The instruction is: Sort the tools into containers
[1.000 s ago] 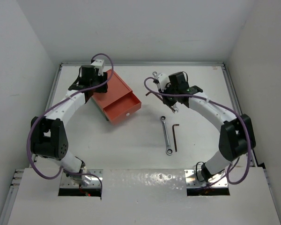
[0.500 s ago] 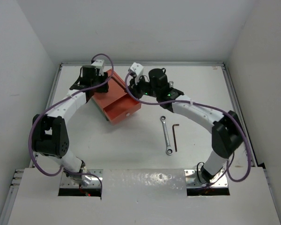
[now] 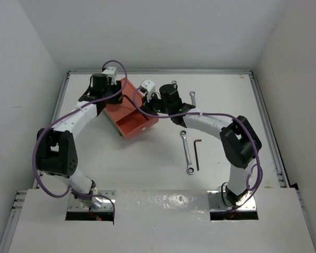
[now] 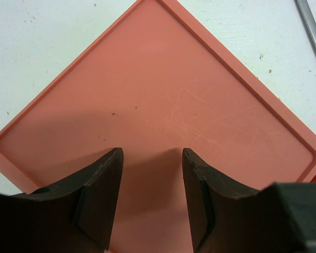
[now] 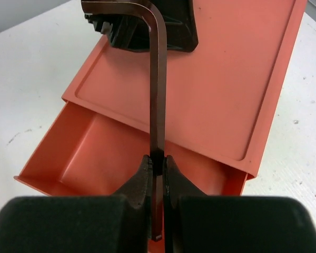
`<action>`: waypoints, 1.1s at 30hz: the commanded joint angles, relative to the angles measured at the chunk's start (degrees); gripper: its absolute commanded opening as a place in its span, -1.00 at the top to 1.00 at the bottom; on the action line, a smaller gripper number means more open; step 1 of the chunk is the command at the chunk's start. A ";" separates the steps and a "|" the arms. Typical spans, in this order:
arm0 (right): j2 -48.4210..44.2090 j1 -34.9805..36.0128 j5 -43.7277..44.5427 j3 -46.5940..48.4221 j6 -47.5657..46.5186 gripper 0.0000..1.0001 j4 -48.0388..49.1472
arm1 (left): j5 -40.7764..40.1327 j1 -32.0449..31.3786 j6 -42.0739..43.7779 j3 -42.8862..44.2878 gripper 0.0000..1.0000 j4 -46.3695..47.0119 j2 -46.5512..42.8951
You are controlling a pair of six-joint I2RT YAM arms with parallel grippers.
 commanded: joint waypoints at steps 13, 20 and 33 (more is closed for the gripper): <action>-3.66 0.72 -0.10 0.44 -15.45 1.00 -11.72 | -1.25 -0.30 1.43 0.34 0.07 0.92 4.16; -3.31 2.22 1.40 0.88 -20.90 1.00 -14.72 | -2.21 -0.30 3.01 1.58 0.07 0.13 6.01; -2.87 3.19 3.33 4.22 -26.63 0.08 -18.24 | -1.95 -0.30 3.36 2.19 0.07 0.04 6.89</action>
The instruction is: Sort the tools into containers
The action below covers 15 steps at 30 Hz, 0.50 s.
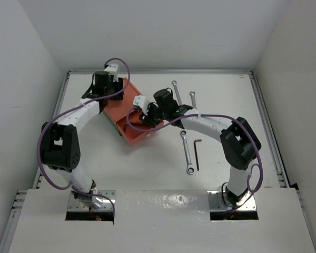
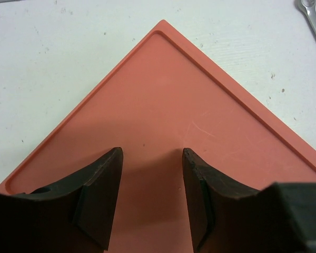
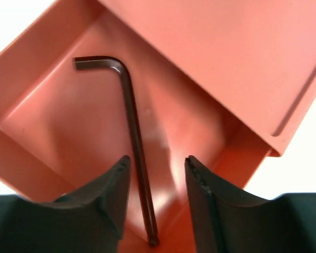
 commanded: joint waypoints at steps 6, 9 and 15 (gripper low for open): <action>-3.82 0.45 -1.48 5.74 3.85 0.02 2.17 | -0.07 -0.30 0.15 0.25 0.07 -4.92 2.91; -5.31 0.45 -1.05 6.88 6.66 0.01 4.01 | 0.02 -0.30 0.15 0.25 0.07 -4.92 2.91; -11.54 -0.60 8.85 12.15 20.53 -0.19 -0.52 | -0.07 -0.30 0.15 -0.10 0.07 -4.66 3.00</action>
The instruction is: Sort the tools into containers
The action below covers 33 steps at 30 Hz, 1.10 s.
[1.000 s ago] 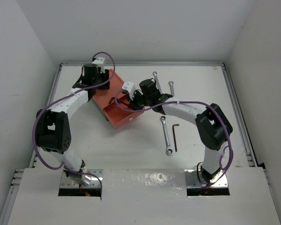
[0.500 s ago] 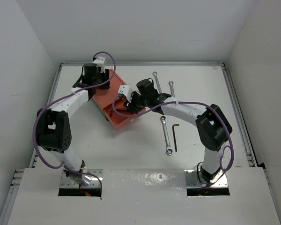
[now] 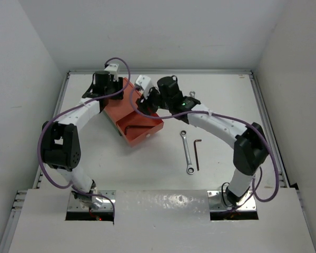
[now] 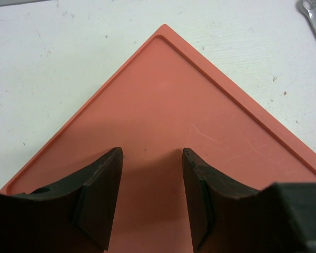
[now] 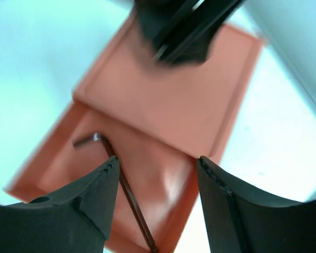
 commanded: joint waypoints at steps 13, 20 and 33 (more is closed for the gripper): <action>-17.29 -18.25 13.77 -22.22 26.45 -0.30 -25.16 | -0.18 -0.30 1.18 -0.49 0.07 -3.43 2.56; -16.42 -18.25 18.53 -38.25 29.97 -0.24 -16.55 | -0.09 -0.30 1.36 -1.20 0.07 -3.52 2.56; -8.42 -17.28 24.50 -44.23 29.18 0.92 -14.26 | -0.62 -0.30 1.27 -1.11 0.07 -3.34 2.39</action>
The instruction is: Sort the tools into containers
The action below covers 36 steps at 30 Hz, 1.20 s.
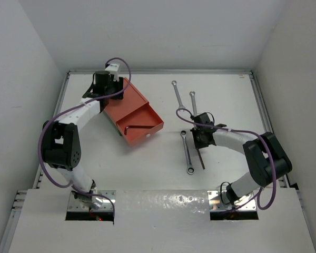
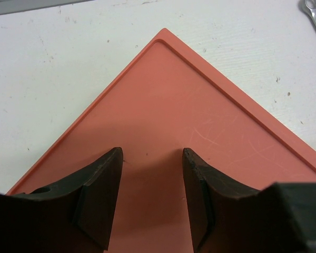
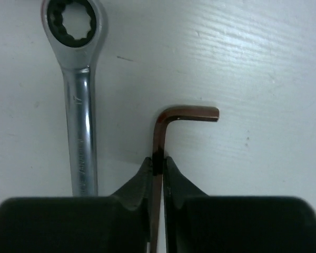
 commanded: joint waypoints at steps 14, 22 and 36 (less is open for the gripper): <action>-20.37 0.58 -2.45 5.07 -13.90 1.00 5.75 | -0.31 -0.30 -0.30 -0.21 0.06 -4.74 2.08; -13.73 9.07 -12.39 23.78 -24.08 1.00 17.67 | -0.49 -0.39 -0.21 0.40 0.06 -5.27 2.61; 12.74 19.21 -29.00 38.59 -38.08 1.00 24.57 | -0.49 -0.30 1.02 -0.03 0.04 -7.82 0.94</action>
